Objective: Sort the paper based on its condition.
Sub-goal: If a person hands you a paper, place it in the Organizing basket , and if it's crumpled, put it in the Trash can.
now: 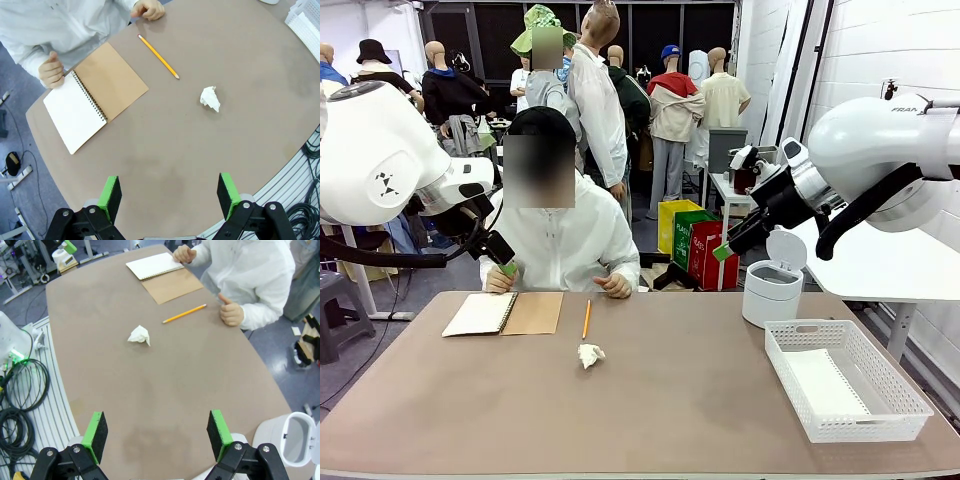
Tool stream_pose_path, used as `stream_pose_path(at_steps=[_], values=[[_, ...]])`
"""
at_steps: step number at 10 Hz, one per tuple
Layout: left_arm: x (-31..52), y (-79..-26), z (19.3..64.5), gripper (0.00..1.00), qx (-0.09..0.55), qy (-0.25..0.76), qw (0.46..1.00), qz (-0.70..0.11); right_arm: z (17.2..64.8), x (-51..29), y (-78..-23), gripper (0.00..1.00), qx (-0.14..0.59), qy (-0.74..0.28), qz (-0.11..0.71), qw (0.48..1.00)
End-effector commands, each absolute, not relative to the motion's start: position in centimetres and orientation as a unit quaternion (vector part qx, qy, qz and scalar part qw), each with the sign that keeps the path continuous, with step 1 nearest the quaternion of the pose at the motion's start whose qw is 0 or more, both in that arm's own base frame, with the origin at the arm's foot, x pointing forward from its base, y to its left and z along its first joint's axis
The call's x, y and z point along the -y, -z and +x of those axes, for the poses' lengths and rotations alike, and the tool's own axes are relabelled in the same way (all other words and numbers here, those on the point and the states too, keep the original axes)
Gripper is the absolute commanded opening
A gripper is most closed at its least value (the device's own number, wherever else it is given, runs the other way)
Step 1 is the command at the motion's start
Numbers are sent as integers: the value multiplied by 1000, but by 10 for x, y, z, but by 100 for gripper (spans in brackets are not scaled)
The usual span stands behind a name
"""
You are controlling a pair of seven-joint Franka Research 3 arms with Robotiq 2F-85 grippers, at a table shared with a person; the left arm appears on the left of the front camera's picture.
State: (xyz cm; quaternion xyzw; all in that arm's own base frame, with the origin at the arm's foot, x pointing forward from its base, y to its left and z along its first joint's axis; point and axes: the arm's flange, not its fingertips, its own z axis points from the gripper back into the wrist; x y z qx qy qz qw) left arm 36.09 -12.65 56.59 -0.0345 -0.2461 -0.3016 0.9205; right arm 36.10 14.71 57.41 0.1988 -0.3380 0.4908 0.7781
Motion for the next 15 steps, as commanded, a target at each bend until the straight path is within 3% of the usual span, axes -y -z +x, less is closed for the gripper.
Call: stream_pose_path(at_steps=[1, 7, 15], values=[[126, -567, 361, 100, 247, 302, 920, -37, 361, -148, -575, 100, 336, -492, 199, 778], [126, -567, 361, 100, 247, 302, 920, -37, 376, -181, -573, 100, 300, -526, 184, 775], [126, -567, 361, 100, 247, 302, 920, -37, 421, -313, -534, 100, 191, -624, 133, 746]])
